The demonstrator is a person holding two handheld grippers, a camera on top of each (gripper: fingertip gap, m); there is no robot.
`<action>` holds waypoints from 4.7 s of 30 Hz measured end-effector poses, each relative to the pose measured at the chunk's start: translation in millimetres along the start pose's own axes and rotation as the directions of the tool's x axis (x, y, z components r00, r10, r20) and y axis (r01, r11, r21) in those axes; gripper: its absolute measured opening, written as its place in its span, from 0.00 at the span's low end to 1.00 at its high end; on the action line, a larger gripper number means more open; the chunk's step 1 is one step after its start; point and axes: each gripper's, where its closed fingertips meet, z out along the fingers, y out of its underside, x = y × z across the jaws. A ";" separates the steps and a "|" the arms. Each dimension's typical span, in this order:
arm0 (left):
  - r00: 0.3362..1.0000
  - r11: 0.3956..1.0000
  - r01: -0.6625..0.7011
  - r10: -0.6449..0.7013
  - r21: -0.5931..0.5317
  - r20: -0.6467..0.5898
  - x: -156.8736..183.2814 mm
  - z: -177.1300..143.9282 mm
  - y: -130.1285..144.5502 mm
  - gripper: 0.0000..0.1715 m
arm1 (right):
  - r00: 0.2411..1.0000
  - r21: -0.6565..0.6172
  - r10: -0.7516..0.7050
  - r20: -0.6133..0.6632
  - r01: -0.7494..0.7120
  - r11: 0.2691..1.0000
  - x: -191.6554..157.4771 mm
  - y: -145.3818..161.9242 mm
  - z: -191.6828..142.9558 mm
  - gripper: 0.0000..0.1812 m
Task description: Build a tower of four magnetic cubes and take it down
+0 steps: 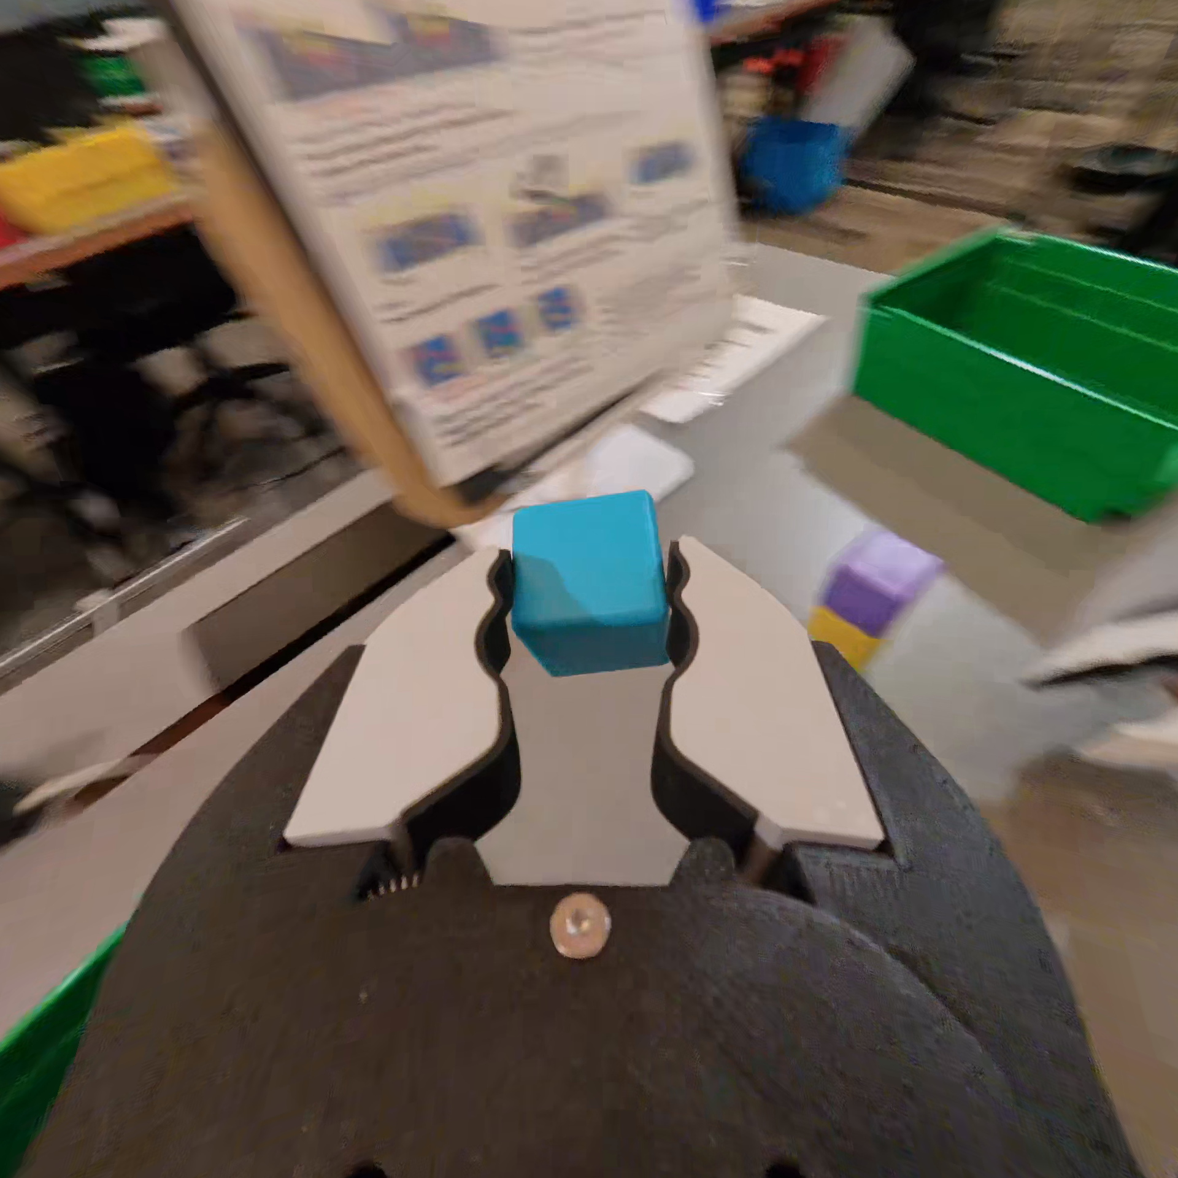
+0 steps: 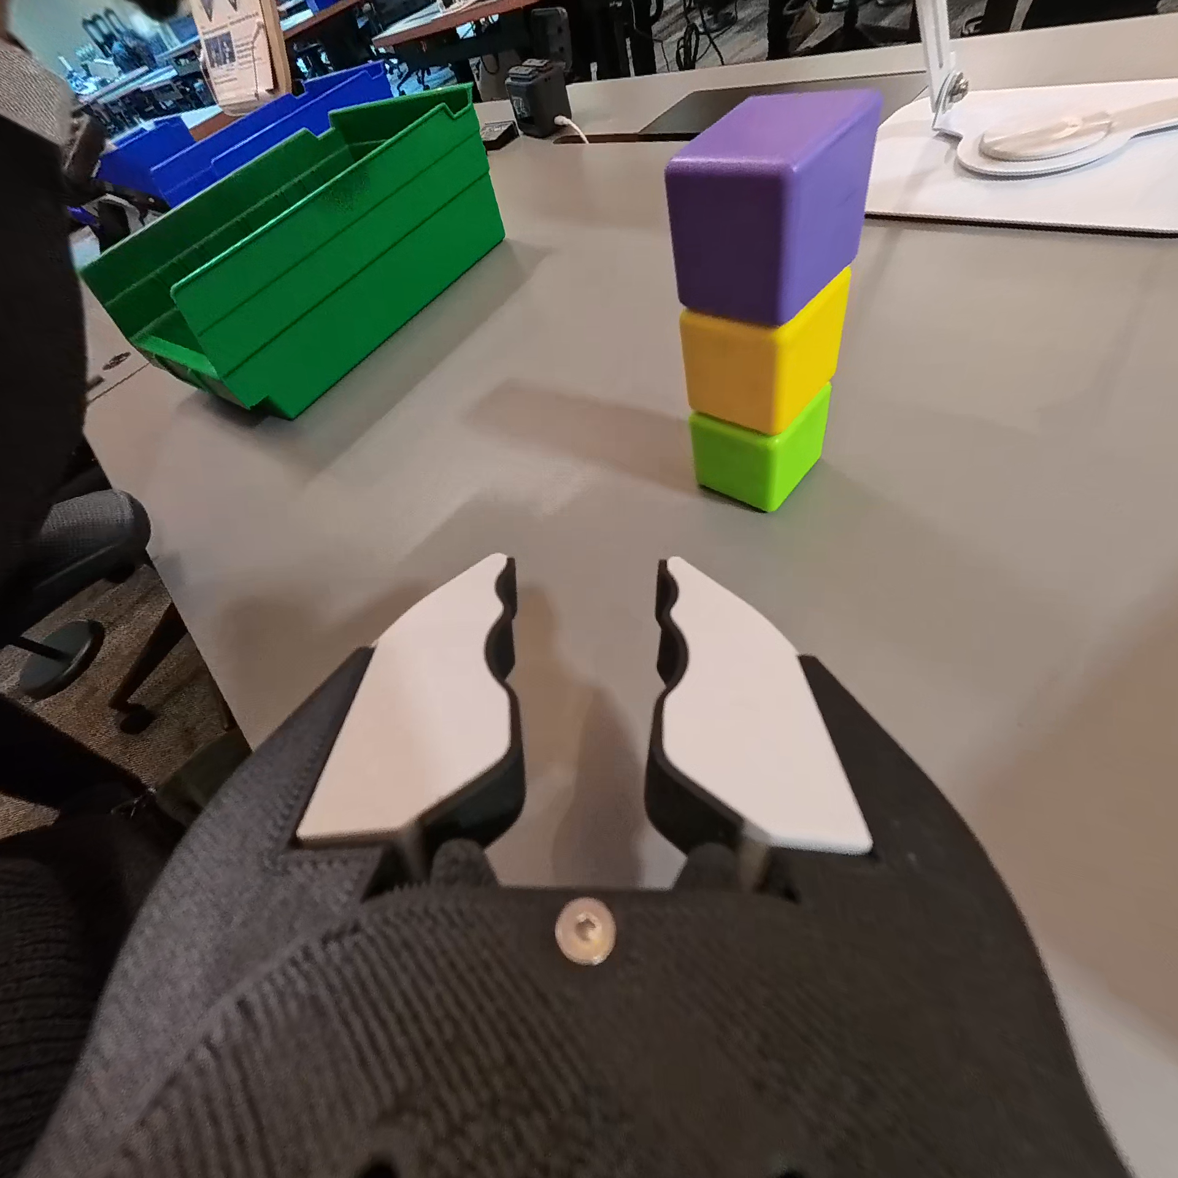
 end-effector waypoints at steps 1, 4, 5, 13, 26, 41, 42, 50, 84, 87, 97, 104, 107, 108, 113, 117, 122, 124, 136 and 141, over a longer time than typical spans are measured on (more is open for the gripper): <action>0.994 1.000 -0.031 0.030 -0.007 -0.109 26.3 14.4 1.2 0.28 | 1.000 -0.002 -0.001 -0.002 0.001 1.000 0.3 0.8 -0.8 0.24; 0.946 0.997 -0.069 0.058 -0.023 -0.318 80.8 50.9 11.1 0.28 | 1.000 0.000 -0.002 -0.018 0.002 1.000 3.1 2.1 -5.2 0.24; 0.915 0.996 -0.084 0.074 -0.008 -0.397 98.1 57.8 13.3 0.29 | 1.000 0.000 -0.002 -0.026 0.002 1.000 4.6 2.7 -7.3 0.24; 0.738 0.974 -0.159 0.227 0.163 -0.636 149.7 70.7 9.7 0.29 | 0.996 0.023 0.052 -0.071 -0.050 0.998 16.4 7.1 -26.6 0.24; 0.653 0.964 -0.207 0.263 0.167 -0.710 159.9 90.7 22.6 0.28 | 0.992 0.004 0.032 -0.124 -0.032 0.999 21.4 15.3 -34.4 0.23; 0.646 0.952 -0.263 0.294 0.157 -0.705 168.8 104.9 34.6 0.28 | 0.991 0.013 0.042 -0.125 -0.041 0.999 21.6 15.4 -38.6 0.22; 0.647 0.952 -0.262 0.296 0.159 -0.702 168.5 104.9 34.6 0.28 | 0.991 0.013 0.043 -0.124 -0.042 0.999 21.6 15.3 -38.6 0.22; 0.658 0.950 -0.251 0.308 0.184 -0.687 168.8 103.5 34.4 0.28 | 0.992 0.010 0.042 -0.120 -0.041 0.999 20.9 15.3 -37.1 0.22; 0.786 0.970 0.200 -0.075 0.137 -0.614 174.6 126.7 89.3 0.51 | 0.931 0.361 -0.082 0.356 -0.056 0.931 38.3 -78.0 -10.8 0.35; 0.740 0.960 0.240 -0.084 0.146 -0.667 178.9 121.3 85.1 0.39 | 0.942 0.325 -0.128 0.311 0.021 0.946 37.0 -66.6 -8.5 0.35; 0.712 0.975 0.170 -0.022 0.143 -0.702 191.5 113.3 94.5 0.30 | 0.945 0.288 -0.183 0.269 0.103 0.952 34.1 -53.6 -13.5 0.33; 0.672 0.980 0.130 0.023 0.149 -0.740 210.2 103.5 96.8 0.31 | 0.930 0.366 -0.209 0.304 0.088 0.927 29.5 -73.5 -28.7 0.33; 0.684 0.978 0.173 -0.033 0.118 -0.729 208.0 107.8 97.5 0.46 | 0.924 0.395 -0.221 0.311 0.085 0.915 31.2 -84.8 -27.1 0.34; 0.673 0.977 0.188 -0.049 0.106 -0.738 209.7 107.6 98.0 0.47 | 0.920 0.399 -0.221 0.325 0.078 0.913 30.8 -88.5 -25.8 0.34; 0.693 0.981 0.158 -0.028 0.115 -0.720 217.1 110.2 99.2 0.43 | 0.904 0.417 -0.262 0.339 0.105 0.903 31.1 -102.4 -18.6 0.36; 0.697 0.977 0.166 -0.018 0.137 -0.717 216.7 108.5 95.0 0.31 | 0.886 0.399 -0.266 0.379 0.103 0.911 34.4 -108.9 -12.7 0.35; 0.674 0.978 0.164 -0.015 0.131 -0.738 216.2 106.4 96.4 0.31 | 0.848 0.356 -0.304 0.435 0.148 0.923 28.5 -109.0 -5.9 0.35; 0.670 0.979 0.159 -0.011 0.129 -0.742 216.4 106.1 96.6 0.31 | 0.843 0.336 -0.323 0.431 0.182 0.924 26.5 -105.9 -0.3 0.37; 0.660 0.982 0.137 0.010 0.133 -0.751 219.5 104.2 97.5 0.31 | 0.814 0.326 -0.347 0.466 0.206 0.923 11.8 -105.7 11.1 0.40; 0.658 0.981 0.135 0.014 0.136 -0.753 221.1 104.3 97.2 0.31 | 0.812 0.327 -0.347 0.470 0.204 0.923 13.4 -106.1 14.1 0.39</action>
